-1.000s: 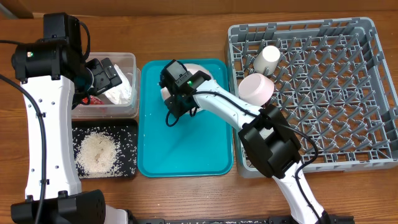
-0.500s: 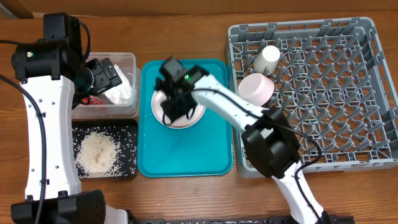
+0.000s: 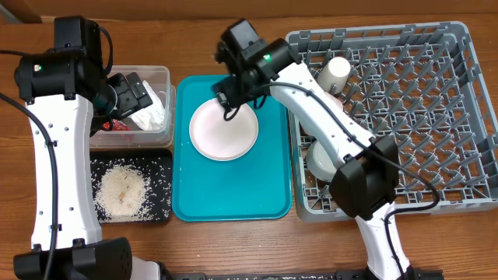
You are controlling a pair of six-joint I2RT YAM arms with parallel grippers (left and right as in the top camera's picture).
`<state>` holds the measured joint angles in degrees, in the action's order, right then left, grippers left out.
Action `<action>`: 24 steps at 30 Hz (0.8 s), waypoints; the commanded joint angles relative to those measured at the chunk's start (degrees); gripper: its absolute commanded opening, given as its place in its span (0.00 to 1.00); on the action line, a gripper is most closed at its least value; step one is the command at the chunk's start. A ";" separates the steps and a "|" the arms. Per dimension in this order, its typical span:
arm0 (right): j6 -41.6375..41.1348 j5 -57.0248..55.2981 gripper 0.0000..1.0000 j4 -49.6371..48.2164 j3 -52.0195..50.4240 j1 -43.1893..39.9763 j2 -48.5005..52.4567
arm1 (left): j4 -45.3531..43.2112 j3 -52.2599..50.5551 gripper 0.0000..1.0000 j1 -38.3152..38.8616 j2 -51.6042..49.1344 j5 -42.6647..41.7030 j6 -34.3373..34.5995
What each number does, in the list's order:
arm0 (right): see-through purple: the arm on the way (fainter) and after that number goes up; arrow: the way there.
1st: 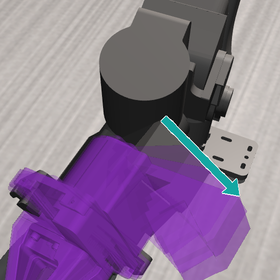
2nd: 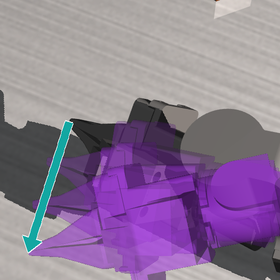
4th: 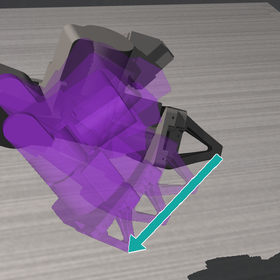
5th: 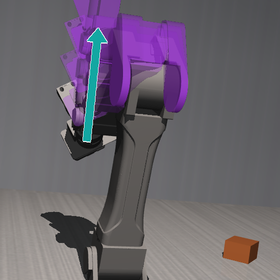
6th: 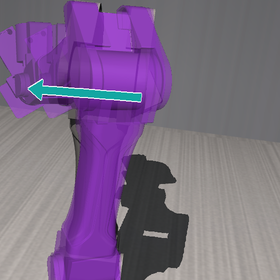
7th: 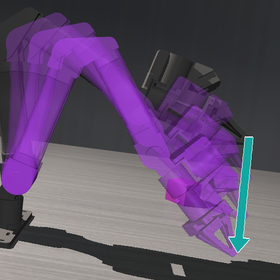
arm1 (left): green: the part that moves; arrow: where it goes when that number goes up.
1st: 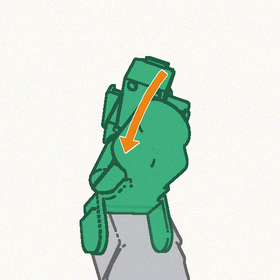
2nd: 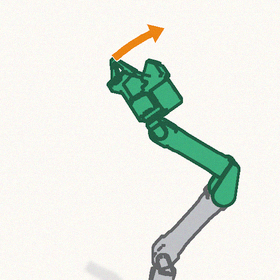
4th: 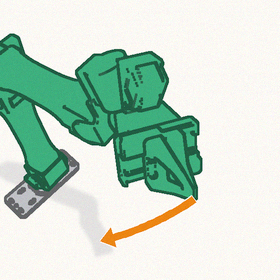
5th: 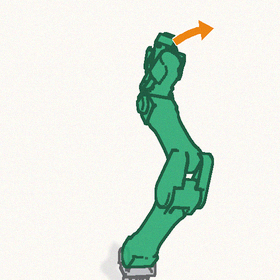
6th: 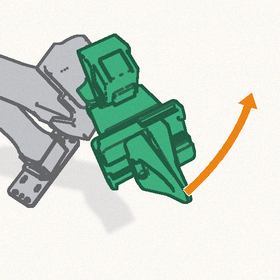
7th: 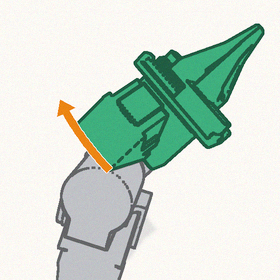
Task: Sort waste into correct bins and load items into the dishwasher
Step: 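Grasp the large pink plate rim with the right gripper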
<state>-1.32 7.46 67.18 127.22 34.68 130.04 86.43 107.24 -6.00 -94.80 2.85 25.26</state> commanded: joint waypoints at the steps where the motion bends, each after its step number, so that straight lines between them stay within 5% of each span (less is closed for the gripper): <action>1: -0.20 -1.07 0.38 -3.89 -6.10 -2.38 2.03 | 0.07 0.11 1.00 0.39 -0.24 0.52 -0.85; 10: -0.17 -3.98 0.39 -14.51 -19.15 -3.96 2.03 | 0.09 0.11 1.00 0.39 -0.24 0.55 -0.85; 24: -0.20 -3.78 0.30 -14.36 -21.16 -2.38 2.05 | 0.09 0.11 1.00 0.39 -0.24 0.55 -0.85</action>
<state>-1.50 4.01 52.66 106.32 31.44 131.98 86.43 107.24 -6.00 -94.80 2.87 25.26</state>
